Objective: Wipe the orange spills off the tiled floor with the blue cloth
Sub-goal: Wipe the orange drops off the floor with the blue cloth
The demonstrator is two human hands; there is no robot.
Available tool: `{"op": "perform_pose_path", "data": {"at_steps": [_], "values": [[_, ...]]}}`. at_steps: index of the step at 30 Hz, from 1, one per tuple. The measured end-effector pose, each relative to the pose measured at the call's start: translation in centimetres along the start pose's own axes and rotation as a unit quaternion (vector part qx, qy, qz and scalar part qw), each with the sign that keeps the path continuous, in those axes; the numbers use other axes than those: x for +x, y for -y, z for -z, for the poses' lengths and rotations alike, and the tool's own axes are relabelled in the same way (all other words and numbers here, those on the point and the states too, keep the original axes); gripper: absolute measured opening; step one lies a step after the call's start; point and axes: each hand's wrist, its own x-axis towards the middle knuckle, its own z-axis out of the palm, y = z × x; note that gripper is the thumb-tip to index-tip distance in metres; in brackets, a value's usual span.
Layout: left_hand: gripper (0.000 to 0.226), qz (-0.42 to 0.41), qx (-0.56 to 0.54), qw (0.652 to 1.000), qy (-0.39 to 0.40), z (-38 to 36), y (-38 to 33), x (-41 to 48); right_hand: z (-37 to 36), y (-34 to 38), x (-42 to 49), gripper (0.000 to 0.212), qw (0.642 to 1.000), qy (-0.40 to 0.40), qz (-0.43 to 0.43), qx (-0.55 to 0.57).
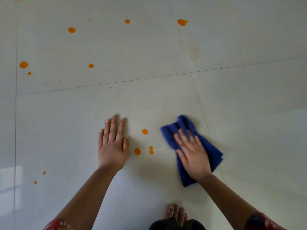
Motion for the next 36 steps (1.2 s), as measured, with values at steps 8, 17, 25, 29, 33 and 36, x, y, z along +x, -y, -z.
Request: {"op": "perform_pose_path", "data": {"at_steps": [8, 17, 25, 29, 33, 36], "values": [[0.067, -0.016, -0.061, 0.998, 0.02, 1.2, 0.8, -0.3, -0.9, 4.8, 3.9, 0.051, 1.0, -0.016, 0.02, -0.013], [0.062, 0.025, 0.0, 1.0, 0.009, 2.3, 5.1, -4.8, -0.9, 5.9, 6.0, 0.055, 0.987, -0.051, -0.154, -0.001], [0.062, 0.034, 0.001, 0.999, 0.002, 2.1, 5.3, -4.8, -1.0, 6.3, 1.8, 0.052, 0.995, 0.018, 0.097, -0.026], [0.059, 0.033, -0.005, 0.999, -0.015, 1.7, 5.0, -4.6, -0.6, 6.9, 7.9, 0.053, 0.998, -0.028, -0.06, -0.017], [0.054, 0.031, 0.0, 0.999, -0.032, 1.9, 5.2, -4.6, -1.8, 10.2, 5.2, 0.051, 0.983, 0.024, 0.183, -0.019], [0.055, 0.028, 0.011, 0.999, -0.034, 2.0, 5.5, -4.4, -0.6, 6.0, 2.2, 0.051, 0.919, 0.096, 0.377, -0.058]]}}
